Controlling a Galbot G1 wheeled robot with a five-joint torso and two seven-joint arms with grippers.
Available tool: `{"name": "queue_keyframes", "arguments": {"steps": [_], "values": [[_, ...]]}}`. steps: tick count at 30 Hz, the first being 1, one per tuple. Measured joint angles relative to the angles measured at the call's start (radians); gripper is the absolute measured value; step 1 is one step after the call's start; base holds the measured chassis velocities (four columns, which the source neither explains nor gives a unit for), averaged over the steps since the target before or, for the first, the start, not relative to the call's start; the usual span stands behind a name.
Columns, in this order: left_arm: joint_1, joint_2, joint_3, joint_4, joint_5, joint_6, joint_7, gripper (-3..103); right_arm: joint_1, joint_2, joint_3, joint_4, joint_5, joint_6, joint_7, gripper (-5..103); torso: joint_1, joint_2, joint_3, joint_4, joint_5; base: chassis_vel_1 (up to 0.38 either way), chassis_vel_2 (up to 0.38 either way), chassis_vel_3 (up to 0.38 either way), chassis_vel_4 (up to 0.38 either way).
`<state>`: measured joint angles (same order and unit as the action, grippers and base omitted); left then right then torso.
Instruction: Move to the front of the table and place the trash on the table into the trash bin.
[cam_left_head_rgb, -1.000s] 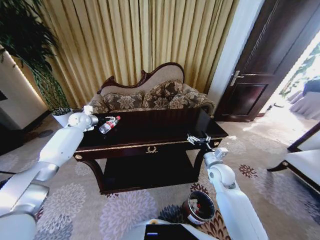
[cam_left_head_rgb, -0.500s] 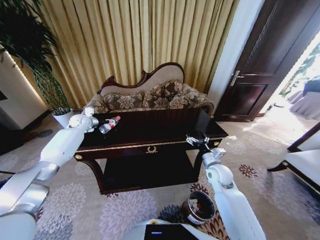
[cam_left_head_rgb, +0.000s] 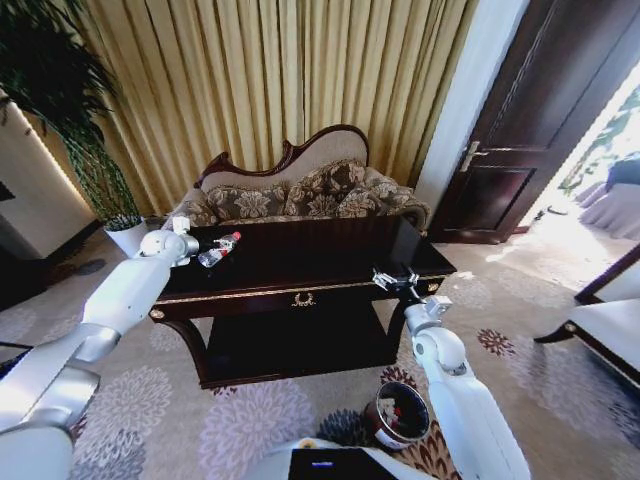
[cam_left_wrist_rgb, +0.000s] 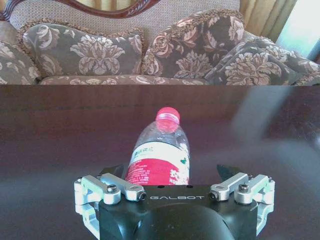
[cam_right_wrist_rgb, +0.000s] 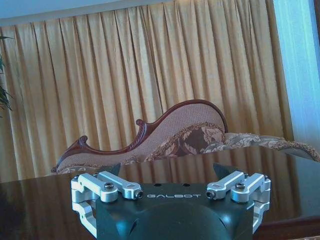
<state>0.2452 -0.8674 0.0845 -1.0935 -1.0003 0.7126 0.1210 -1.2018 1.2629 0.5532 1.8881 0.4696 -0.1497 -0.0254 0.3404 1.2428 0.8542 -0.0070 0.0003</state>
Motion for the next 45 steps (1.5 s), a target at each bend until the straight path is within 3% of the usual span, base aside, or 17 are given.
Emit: {"name": "queue_keyframes", "arguments": {"steps": [17,39,45], "values": [[0.041,0.036,0.007,-0.062,-0.054,-0.002,-0.048,100,0.006,0.009,-0.008,-0.032,-0.002,0.02,-0.013,100,0.0,0.0,0.0,-0.0001,-0.0001,0.0,0.0,0.0,0.0],[0.089,0.075,-0.031,-0.085,-0.062,-0.001,-0.051,103,0.014,0.023,-0.031,-0.044,-0.022,0.03,-0.017,100,0.0,0.0,0.0,0.0,-0.0001,0.0,0.0,0.0,0.0],[0.088,0.071,-0.029,-0.084,-0.062,0.0,-0.06,85,0.008,0.024,-0.031,-0.038,-0.023,0.032,-0.019,100,0.0,0.0,0.0,0.0001,-0.0001,0.0,0.0,0.0,0.0]]}}
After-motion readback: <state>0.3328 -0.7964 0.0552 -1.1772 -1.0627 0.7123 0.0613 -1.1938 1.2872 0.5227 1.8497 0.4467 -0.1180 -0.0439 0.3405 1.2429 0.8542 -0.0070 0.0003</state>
